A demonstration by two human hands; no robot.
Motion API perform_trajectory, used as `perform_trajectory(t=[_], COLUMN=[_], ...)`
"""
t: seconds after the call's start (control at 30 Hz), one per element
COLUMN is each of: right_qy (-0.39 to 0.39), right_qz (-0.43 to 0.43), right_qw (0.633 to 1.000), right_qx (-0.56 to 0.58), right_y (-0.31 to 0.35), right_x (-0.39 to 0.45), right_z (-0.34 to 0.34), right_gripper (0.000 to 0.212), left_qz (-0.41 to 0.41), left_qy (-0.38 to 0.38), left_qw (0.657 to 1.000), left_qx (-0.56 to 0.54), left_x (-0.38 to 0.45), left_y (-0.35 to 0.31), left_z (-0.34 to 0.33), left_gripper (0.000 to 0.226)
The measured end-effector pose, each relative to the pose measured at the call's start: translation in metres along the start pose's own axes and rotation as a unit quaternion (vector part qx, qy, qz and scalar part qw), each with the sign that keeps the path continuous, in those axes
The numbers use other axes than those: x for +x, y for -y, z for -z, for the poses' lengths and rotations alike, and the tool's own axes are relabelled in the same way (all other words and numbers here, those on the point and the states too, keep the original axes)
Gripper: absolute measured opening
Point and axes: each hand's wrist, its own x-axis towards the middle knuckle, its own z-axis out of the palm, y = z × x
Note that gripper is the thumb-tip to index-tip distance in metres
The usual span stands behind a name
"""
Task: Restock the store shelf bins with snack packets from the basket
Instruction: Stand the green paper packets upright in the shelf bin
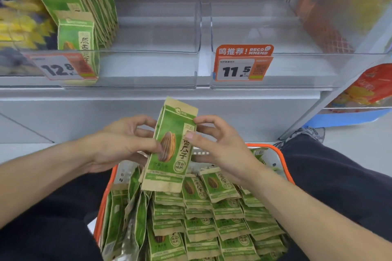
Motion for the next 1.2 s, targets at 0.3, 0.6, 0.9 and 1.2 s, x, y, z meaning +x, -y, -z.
perform_trajectory(t=[0.3,0.6,0.9,1.2], right_qy=[0.021,0.052,-0.053,-0.038], right_qz=[0.046,0.106,0.403,0.315], right_qw=[0.998,0.982,0.893,0.916], right_qx=[-0.041,-0.150,-0.194,-0.248], right_y=[0.033,0.064,0.160,0.188], right_x=[0.030,0.039,0.063,0.167], right_z=[-0.020,-0.053,-0.114,-0.170], right_gripper=[0.067,0.067,0.054,0.051], left_qz=[-0.102,-0.198,-0.291,-0.267], left_qy=[-0.069,0.016,-0.281,-0.520], left_qw=[0.991,0.980,0.903,0.810], left_qx=[-0.060,0.008,-0.147,-0.040], left_x=[0.007,-0.023,-0.036,-0.017], left_y=[-0.012,-0.008,-0.014,-0.001], left_z=[0.027,0.072,0.116,0.165], left_gripper=[0.053,0.039,0.028,0.026])
